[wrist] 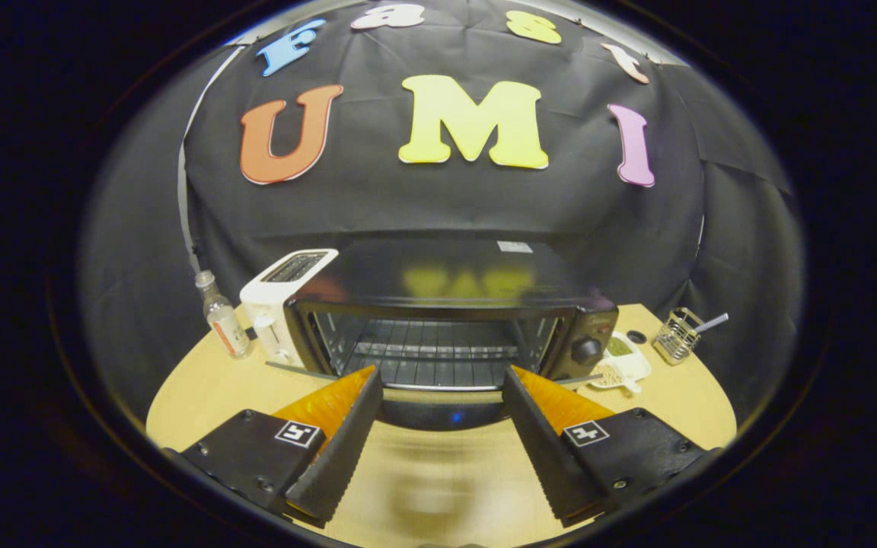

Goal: Open the toaster oven, put the food inside, and close the toaster oven door.

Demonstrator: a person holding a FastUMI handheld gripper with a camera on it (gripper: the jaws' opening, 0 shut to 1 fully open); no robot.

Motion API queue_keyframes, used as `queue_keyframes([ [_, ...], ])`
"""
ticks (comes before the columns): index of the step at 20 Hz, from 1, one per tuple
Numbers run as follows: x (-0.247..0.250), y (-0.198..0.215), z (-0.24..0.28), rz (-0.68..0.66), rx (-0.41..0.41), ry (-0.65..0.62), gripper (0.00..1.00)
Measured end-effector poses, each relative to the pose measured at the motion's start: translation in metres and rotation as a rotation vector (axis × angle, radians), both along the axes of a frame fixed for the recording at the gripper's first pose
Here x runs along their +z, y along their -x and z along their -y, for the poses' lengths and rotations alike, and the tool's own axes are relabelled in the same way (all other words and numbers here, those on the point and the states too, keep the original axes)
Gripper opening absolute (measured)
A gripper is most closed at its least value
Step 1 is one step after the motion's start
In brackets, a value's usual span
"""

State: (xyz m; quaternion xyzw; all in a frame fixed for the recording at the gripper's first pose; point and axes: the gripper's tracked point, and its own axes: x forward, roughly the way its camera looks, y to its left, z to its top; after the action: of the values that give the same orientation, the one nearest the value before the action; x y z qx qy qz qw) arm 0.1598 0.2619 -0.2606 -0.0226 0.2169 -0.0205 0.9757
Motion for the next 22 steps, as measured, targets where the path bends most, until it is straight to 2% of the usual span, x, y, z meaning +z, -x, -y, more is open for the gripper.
queue_keyframes([
  [8, -0.051, 0.051, 0.003, -0.108, 0.022, 0.000, 1.00],
  [14, -0.077, 0.066, 0.005, -0.152, 0.042, 0.045, 1.00],
  [22, -0.125, 0.079, 0.008, -0.301, 0.015, -0.054, 1.00],
])
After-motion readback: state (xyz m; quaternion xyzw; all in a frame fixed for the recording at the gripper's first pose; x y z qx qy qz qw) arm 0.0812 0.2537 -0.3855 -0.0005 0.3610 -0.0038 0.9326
